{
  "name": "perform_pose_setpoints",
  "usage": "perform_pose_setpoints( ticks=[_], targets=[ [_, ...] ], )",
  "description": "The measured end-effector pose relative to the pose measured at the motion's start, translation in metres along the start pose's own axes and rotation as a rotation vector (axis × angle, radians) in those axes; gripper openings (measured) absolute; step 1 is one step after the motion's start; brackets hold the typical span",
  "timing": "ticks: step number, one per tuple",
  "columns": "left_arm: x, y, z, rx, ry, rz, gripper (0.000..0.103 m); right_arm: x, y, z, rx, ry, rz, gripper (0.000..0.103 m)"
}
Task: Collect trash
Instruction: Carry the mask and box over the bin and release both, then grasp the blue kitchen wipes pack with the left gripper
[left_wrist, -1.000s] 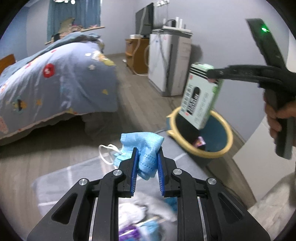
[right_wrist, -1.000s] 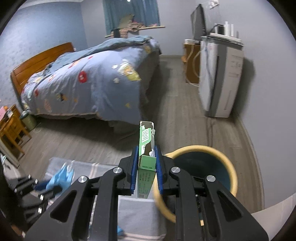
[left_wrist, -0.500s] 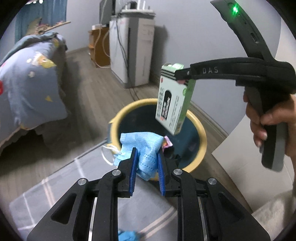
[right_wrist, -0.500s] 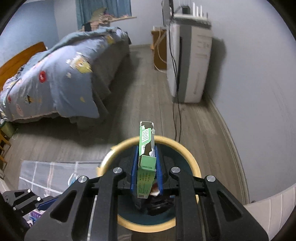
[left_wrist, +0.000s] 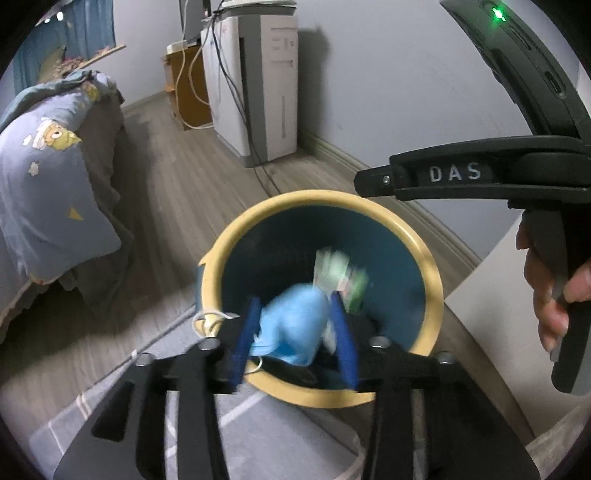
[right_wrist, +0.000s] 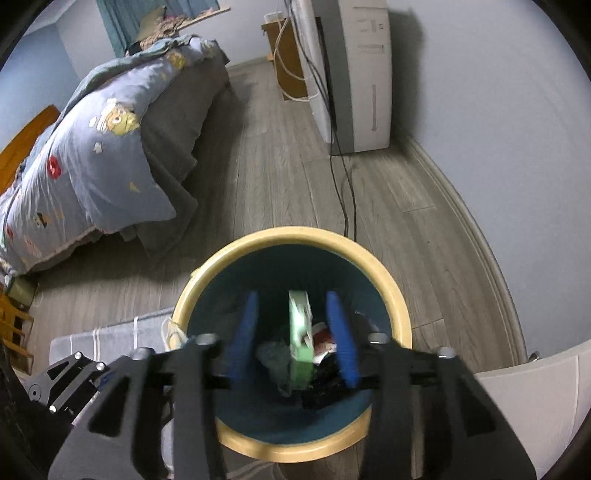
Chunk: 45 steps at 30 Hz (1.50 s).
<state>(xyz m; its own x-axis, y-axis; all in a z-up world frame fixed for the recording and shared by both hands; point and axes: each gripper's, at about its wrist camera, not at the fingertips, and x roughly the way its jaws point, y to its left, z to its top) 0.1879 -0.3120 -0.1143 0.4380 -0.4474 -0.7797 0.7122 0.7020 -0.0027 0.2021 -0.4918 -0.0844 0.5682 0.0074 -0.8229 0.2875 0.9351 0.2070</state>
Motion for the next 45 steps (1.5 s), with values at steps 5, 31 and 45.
perform_pose_setpoints(
  ticks=[5, 31, 45],
  targets=[
    [-0.010, 0.007, -0.005, -0.034, -0.030, 0.041, 0.084, -0.004, -0.006, 0.003, 0.062, -0.017, -0.017, 0.087],
    [-0.226, 0.123, -0.155, -0.378, -0.124, 0.353, 0.098, -0.053, 0.147, -0.041, -0.203, -0.021, 0.020, 0.097],
    [-0.205, 0.106, -0.271, -0.304, 0.080, 0.280, 0.098, -0.052, 0.248, -0.114, -0.363, 0.110, 0.061, 0.097]
  ],
)
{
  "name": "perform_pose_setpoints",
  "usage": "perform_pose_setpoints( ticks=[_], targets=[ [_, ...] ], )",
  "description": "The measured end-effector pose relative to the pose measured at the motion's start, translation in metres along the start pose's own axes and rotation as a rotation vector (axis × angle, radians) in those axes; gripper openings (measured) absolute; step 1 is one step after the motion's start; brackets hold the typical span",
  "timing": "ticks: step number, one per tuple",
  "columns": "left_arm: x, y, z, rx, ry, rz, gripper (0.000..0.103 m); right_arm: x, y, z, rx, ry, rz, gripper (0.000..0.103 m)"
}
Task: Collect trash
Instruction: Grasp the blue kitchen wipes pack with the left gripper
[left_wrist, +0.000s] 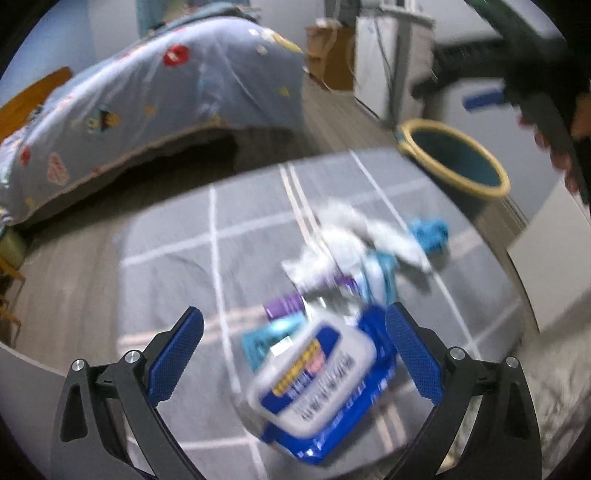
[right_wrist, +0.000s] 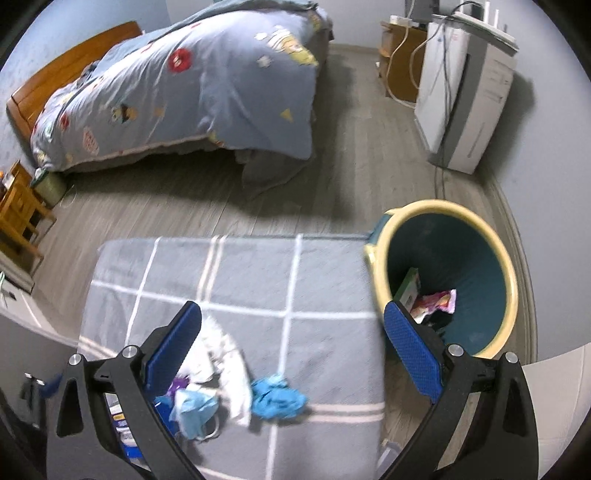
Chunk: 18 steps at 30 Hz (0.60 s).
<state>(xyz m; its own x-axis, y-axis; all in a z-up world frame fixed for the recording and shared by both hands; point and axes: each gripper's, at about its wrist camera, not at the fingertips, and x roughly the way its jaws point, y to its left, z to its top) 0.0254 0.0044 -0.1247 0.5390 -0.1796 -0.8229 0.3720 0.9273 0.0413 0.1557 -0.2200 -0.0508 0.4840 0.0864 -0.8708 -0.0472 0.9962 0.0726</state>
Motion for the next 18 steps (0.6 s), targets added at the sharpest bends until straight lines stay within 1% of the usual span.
perform_pose_setpoints(
  ticks=[5, 8, 10, 12, 14, 16, 18],
  targets=[
    [0.011, -0.006, -0.014, 0.045, 0.051, -0.030, 0.098, 0.008, 0.019, -0.018, -0.017, 0.049, -0.004, 0.097],
    [0.015, -0.014, -0.014, 0.076, 0.067, -0.078, 0.098, 0.015, 0.025, -0.025, -0.050, 0.075, -0.038, 0.097],
    [0.020, -0.024, -0.016, 0.121, 0.092, -0.111, 0.098, 0.019, 0.027, -0.027, -0.065, 0.085, -0.058, 0.097],
    [0.024, -0.035, -0.021, 0.179, 0.114, -0.117, 0.098, 0.023, 0.026, -0.027, -0.063, 0.093, -0.067, 0.097],
    [0.031, -0.041, -0.024, 0.223, 0.137, -0.098, 0.098, 0.026, 0.025, -0.028, -0.050, 0.102, -0.064, 0.097],
    [0.041, -0.042, -0.028, 0.262, 0.166, -0.042, 0.098, 0.030, 0.025, -0.029, -0.045, 0.114, -0.055, 0.097],
    [0.045, -0.039, -0.028, 0.271, 0.176, -0.013, 0.098, 0.034, 0.026, -0.029, -0.051, 0.123, -0.051, 0.097]
  ],
)
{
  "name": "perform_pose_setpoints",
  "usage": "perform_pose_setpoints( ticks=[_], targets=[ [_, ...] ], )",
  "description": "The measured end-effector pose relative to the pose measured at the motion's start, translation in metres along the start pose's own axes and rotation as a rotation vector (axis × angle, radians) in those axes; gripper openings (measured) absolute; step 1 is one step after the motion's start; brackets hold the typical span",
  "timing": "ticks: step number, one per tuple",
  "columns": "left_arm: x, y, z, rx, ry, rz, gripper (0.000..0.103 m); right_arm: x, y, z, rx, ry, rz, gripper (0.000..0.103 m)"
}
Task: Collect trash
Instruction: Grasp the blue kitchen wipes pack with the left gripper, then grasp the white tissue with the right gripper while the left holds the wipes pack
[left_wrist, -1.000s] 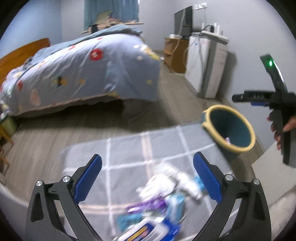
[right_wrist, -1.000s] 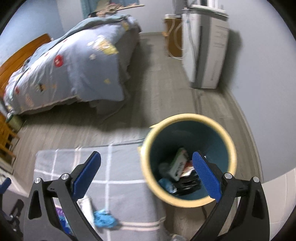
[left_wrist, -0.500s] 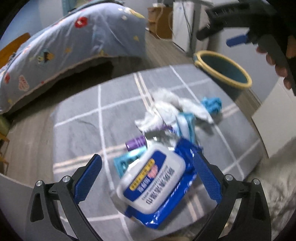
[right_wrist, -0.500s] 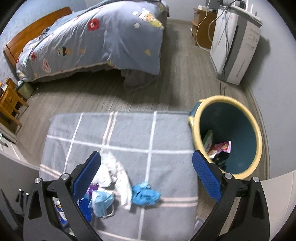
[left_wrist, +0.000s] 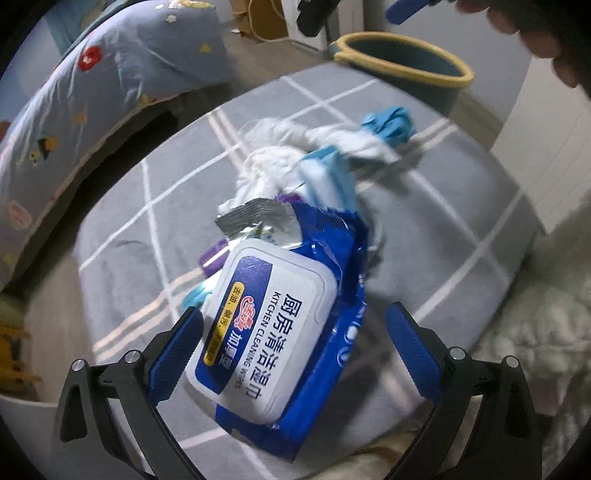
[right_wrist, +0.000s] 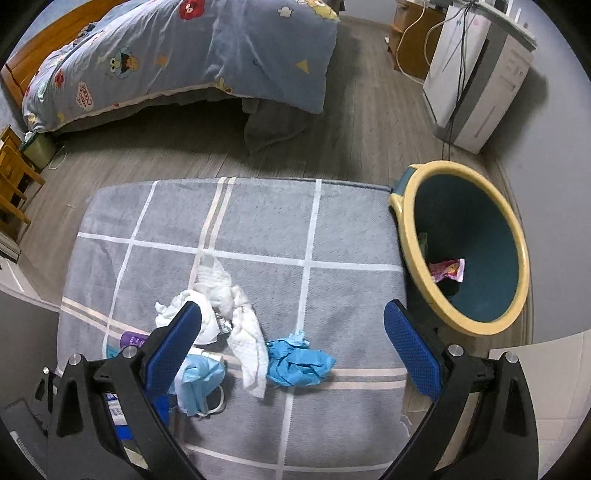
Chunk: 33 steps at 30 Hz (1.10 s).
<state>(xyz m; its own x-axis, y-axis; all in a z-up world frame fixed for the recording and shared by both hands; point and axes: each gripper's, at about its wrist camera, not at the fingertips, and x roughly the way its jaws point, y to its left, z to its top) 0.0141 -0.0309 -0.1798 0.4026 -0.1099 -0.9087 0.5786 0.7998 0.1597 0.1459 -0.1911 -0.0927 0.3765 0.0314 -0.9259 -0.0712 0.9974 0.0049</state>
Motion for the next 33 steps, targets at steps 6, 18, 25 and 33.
perform_pose_setpoints(
  ticks=[6, 18, 25, 33],
  targets=[
    [0.008, 0.033, 0.005, -0.127, 0.058, -0.019, 0.095, 0.014, 0.005, 0.004, -0.027, 0.021, -0.012, 0.097],
    [-0.017, 0.099, 0.018, -0.371, -0.059, -0.003, 0.088, 0.055, 0.014, 0.014, -0.015, 0.057, 0.075, 0.093],
    [-0.025, 0.130, 0.022, -0.479, -0.097, 0.021, 0.088, 0.085, 0.021, 0.015, -0.010, 0.125, 0.131, 0.074],
    [-0.019, 0.142, 0.027, -0.494, -0.102, 0.018, 0.088, 0.114, 0.035, 0.013, 0.005, 0.214, 0.228, 0.045]
  ],
)
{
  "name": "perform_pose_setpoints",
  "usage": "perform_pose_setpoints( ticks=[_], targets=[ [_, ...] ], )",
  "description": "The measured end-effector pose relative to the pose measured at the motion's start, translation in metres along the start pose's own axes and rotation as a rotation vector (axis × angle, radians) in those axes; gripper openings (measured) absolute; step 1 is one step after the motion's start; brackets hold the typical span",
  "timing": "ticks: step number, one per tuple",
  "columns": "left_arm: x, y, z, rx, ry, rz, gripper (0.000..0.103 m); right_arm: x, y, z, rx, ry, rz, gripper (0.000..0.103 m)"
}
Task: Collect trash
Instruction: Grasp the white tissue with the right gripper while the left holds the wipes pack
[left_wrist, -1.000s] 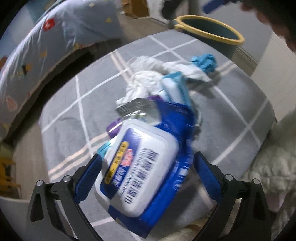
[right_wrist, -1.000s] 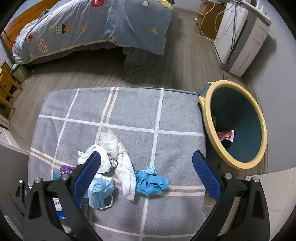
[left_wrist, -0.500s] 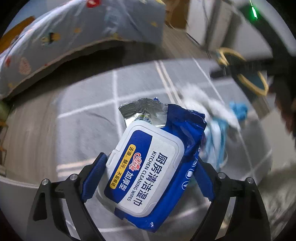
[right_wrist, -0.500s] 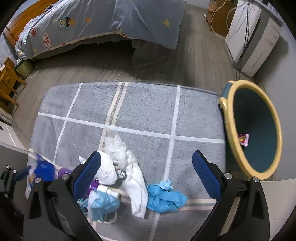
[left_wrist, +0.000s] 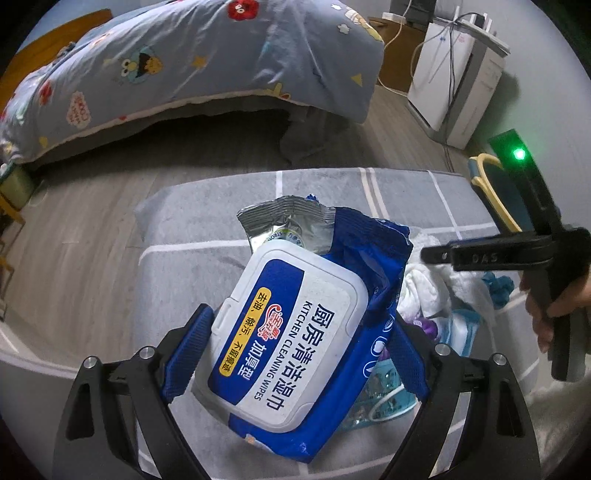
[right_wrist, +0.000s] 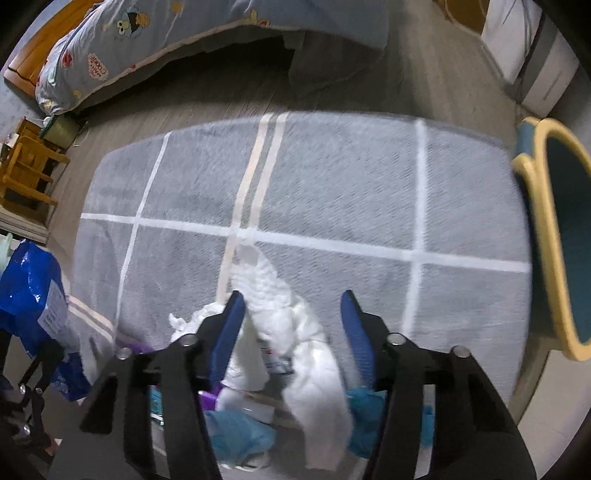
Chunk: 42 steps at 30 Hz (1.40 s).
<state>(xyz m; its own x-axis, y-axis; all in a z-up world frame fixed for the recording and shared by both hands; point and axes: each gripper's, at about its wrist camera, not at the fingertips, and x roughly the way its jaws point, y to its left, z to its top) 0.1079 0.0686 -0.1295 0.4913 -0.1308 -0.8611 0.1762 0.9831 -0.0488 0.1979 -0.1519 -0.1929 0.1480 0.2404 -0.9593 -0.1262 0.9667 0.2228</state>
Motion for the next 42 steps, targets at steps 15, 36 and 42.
perform_pose_setpoints(
  ticks=[15, 36, 42],
  targets=[
    [-0.022, -0.010, 0.023, -0.014, -0.090, -0.023, 0.088, -0.086, -0.016, -0.005, 0.028, -0.154, 0.041, 0.033],
    [-0.031, -0.087, 0.047, 0.025, -0.188, -0.093, 0.088, -0.177, -0.099, 0.012, 0.075, -0.398, -0.005, 0.033],
    [-0.032, -0.122, 0.064, 0.073, -0.216, -0.093, 0.088, -0.183, -0.124, 0.016, 0.056, -0.426, -0.069, 0.033]
  ],
)
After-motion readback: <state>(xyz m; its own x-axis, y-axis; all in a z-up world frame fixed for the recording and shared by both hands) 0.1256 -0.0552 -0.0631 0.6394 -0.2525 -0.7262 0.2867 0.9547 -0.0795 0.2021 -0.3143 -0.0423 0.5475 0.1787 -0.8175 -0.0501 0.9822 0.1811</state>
